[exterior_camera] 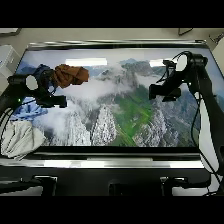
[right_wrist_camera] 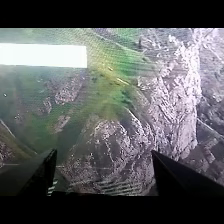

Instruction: Fold the clothes and pants, and hang the long-sleeved shirts on hangers.

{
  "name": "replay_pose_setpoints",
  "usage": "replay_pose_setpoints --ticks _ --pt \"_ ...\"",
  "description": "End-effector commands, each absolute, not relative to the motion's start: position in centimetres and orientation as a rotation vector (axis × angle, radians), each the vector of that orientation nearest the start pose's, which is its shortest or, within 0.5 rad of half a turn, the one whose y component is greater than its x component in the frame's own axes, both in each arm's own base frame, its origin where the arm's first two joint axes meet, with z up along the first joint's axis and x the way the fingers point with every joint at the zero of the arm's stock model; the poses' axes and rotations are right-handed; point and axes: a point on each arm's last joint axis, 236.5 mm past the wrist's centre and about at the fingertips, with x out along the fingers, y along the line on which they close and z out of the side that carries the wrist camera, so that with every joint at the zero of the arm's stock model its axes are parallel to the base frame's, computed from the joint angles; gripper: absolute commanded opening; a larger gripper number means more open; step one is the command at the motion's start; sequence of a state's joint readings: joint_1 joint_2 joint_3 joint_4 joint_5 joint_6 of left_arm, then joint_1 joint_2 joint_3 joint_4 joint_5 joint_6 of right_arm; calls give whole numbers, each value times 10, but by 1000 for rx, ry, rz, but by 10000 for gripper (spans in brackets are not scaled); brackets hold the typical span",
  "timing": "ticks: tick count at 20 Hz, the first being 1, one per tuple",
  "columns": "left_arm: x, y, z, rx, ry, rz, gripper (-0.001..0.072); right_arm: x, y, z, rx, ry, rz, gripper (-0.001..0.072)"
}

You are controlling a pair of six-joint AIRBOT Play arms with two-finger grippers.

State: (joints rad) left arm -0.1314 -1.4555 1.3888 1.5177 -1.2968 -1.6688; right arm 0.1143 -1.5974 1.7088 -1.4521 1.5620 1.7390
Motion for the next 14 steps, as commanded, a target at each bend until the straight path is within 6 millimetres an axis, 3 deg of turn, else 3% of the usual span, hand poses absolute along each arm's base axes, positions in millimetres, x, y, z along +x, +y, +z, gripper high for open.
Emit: replay_pose_setpoints --ticks 1,11,13,14 --pt "405 -66 10 -38 1370 -77 699 419 77 46 140 1467 68 667" --pt "405 -66 10 -38 1370 -77 699 419 77 46 141 1467 68 667" --pt "409 -67 10 -48 1357 -73 700 430 78 48 150 1419 69 665" --pt "421 -70 11 -61 1308 -81 699 437 79 49 153 1389 72 665"
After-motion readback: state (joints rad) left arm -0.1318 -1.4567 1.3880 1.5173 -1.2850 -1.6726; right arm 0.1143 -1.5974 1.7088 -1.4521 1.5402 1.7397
